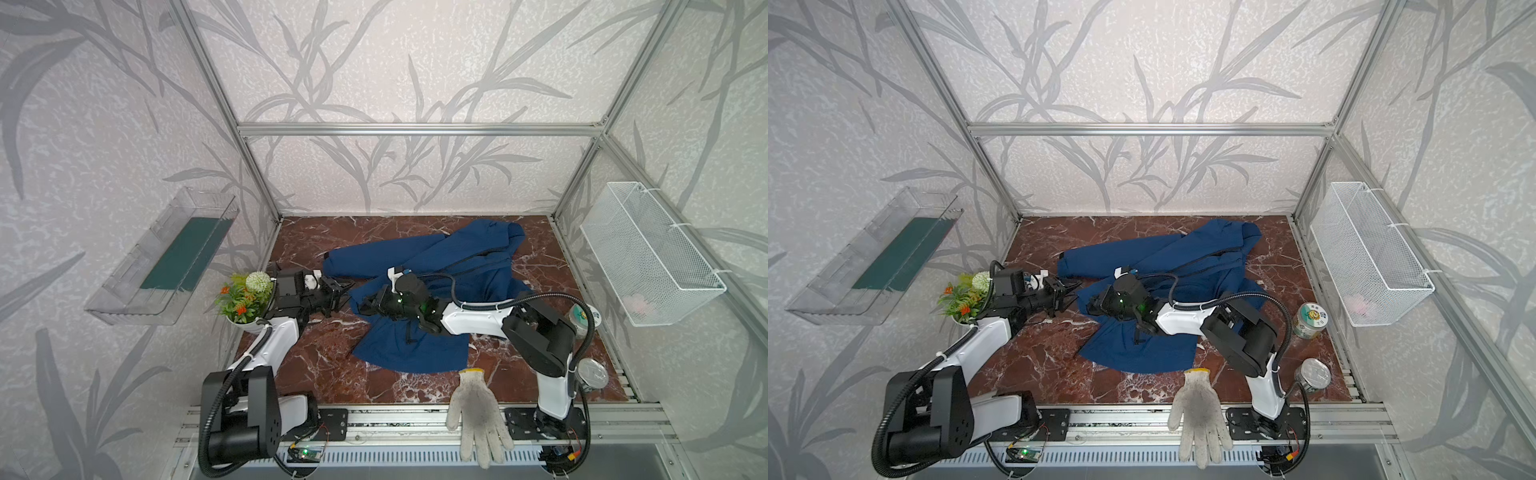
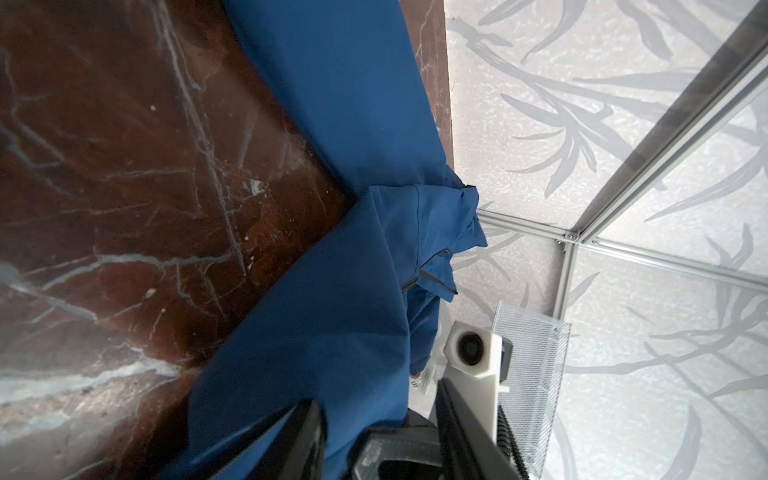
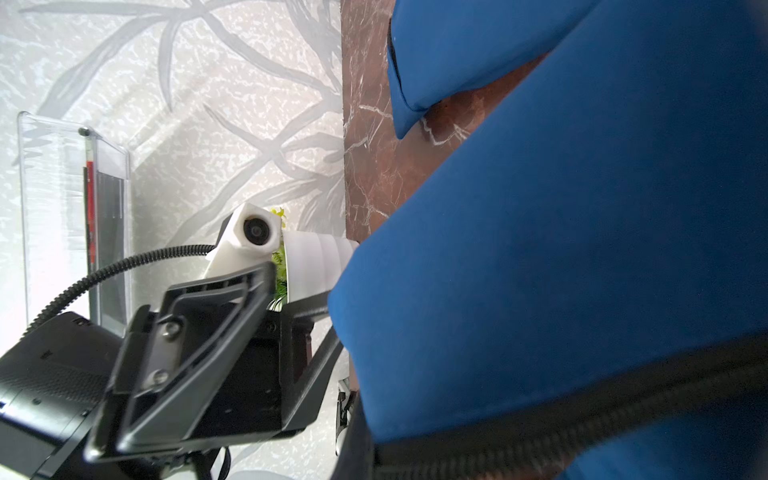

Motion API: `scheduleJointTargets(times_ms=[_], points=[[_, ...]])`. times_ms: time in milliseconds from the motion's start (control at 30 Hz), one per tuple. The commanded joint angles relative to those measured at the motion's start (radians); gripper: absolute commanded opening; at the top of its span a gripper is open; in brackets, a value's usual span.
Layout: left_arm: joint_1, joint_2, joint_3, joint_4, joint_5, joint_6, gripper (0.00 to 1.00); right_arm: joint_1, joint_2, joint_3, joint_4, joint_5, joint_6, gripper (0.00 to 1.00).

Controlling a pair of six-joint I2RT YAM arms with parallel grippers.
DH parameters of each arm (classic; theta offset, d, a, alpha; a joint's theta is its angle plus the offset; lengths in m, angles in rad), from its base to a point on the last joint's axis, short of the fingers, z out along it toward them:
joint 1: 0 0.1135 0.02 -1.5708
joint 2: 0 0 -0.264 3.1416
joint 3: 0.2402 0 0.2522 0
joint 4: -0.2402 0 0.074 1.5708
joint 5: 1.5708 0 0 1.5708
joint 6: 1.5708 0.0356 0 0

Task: Zip up the jacket

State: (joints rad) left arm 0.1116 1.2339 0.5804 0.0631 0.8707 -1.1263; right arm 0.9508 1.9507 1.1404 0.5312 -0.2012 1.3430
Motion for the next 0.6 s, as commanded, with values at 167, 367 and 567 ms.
scheduleJointTargets(times_ms=[167,367,567], points=[[-0.013,-0.007,-0.004,0.015,-0.001,0.02,0.0,0.003,-0.077,-0.045,0.096,-0.012,-0.003,0.0],[-0.014,-0.037,0.008,-0.042,-0.012,0.051,0.0,-0.002,-0.05,-0.016,0.198,-0.034,-0.026,0.0],[-0.016,-0.043,0.01,-0.04,-0.003,0.04,0.0,-0.016,0.004,0.024,0.271,-0.055,-0.024,0.0]])
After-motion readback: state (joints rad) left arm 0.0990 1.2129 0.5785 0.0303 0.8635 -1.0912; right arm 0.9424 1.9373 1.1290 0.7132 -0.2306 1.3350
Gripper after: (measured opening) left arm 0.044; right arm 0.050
